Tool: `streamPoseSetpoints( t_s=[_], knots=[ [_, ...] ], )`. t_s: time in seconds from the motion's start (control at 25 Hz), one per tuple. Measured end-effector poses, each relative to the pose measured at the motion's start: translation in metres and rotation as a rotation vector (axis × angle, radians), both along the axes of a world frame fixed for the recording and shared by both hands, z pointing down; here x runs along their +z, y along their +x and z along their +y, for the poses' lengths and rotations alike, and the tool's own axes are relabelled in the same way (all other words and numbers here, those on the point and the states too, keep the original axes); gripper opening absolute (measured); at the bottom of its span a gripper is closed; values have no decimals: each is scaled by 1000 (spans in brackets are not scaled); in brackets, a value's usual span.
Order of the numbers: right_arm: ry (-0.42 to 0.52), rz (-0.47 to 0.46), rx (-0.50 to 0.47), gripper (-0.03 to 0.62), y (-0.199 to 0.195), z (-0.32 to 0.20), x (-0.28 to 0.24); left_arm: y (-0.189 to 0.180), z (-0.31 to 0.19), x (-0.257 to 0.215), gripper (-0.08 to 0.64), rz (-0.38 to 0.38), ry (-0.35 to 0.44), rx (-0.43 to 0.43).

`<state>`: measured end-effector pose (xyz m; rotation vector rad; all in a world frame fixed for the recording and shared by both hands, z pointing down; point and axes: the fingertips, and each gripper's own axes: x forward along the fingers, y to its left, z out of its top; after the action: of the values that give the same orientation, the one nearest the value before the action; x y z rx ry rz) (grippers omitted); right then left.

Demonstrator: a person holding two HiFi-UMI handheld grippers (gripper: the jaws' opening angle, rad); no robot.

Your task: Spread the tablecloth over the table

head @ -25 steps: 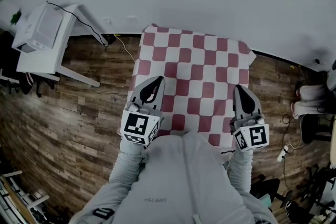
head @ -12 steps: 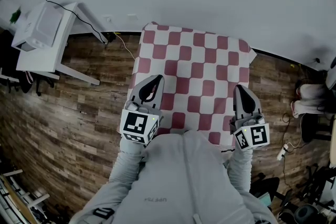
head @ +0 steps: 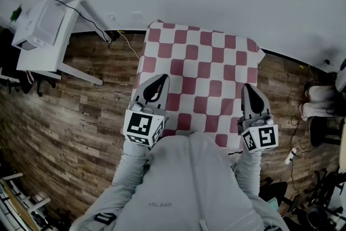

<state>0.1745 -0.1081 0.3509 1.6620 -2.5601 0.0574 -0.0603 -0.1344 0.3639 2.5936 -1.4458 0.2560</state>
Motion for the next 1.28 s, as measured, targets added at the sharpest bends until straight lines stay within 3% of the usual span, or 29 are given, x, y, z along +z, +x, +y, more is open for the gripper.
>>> streamPoseSetpoints(
  t_s=[0.68, 0.92, 1.28],
  knots=[
    [-5, 18, -7, 20, -8, 1, 1, -3, 1, 2, 25, 7, 0, 6],
    [-2, 21, -5, 21, -7, 3, -1, -13, -1, -4, 23, 42, 9, -10],
    [1, 25, -12, 21, -7, 4, -3, -20, 1, -3, 23, -5, 5, -33]
  ],
)
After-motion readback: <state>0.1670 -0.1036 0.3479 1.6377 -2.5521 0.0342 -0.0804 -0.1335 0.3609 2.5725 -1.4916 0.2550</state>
